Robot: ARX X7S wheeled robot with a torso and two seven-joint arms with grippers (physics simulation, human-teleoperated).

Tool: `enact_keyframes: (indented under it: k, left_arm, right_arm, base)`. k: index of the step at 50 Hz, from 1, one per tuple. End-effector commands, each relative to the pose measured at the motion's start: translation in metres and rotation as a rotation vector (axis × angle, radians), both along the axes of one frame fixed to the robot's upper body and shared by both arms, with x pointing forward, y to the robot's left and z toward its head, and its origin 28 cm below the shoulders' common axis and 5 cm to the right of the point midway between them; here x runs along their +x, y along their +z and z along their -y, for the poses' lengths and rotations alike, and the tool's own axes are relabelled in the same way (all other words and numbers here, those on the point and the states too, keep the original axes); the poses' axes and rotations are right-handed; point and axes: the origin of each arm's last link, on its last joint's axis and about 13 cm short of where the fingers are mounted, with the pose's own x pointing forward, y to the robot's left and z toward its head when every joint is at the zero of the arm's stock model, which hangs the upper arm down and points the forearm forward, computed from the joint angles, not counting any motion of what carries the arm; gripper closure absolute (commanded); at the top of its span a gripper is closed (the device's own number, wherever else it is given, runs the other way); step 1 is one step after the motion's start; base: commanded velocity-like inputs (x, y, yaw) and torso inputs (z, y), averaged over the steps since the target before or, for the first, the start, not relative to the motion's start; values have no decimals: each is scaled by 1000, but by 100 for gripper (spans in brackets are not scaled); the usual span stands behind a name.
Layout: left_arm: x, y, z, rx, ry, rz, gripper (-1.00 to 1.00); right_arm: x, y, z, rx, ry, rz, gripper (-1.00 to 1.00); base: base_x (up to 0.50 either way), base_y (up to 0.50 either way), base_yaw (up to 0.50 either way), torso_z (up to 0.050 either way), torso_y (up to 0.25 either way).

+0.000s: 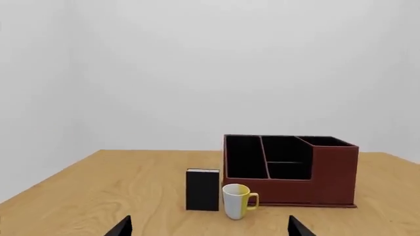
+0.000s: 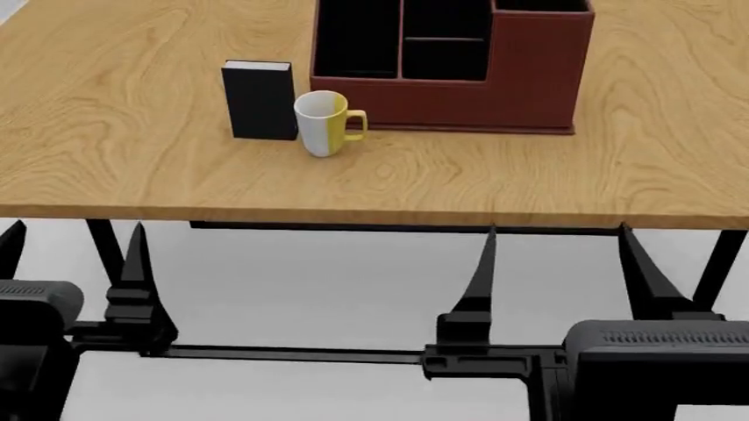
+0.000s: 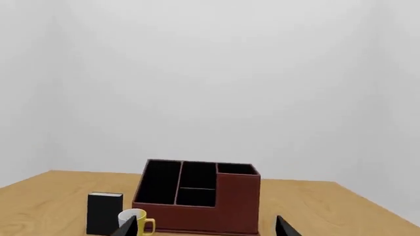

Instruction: Pick up the book and place it in the back compartment of the caddy.

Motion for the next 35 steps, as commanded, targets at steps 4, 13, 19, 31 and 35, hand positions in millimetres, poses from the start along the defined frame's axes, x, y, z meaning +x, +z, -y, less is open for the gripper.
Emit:
enact_keyframes:
  k: [4, 13, 19, 31, 35]
  left_arm:
    - [2, 5, -3, 12, 9, 19, -100]
    - [2, 7, -5, 5, 19, 23, -100]
    - [2, 7, -6, 3, 21, 24, -100]
    - [2, 7, -6, 8, 27, 25, -100]
    - [2, 7, -7, 1, 26, 27, -100]
  right_arm:
    - [-3, 4, 2, -13, 11, 27, -100]
    - [-2, 3, 1, -13, 27, 35, -100]
    - [-2, 2, 1, -22, 29, 34, -100]
    - [-4, 2, 3, -39, 12, 24, -100]
    - [-4, 1, 3, -39, 10, 23, -100]
  base:
    - [6, -500, 0, 0, 0]
    - [94, -497, 0, 0, 0]
    - [310, -408, 0, 0, 0]
    - [483, -172, 0, 0, 0]
    - [500, -77, 0, 0, 0]
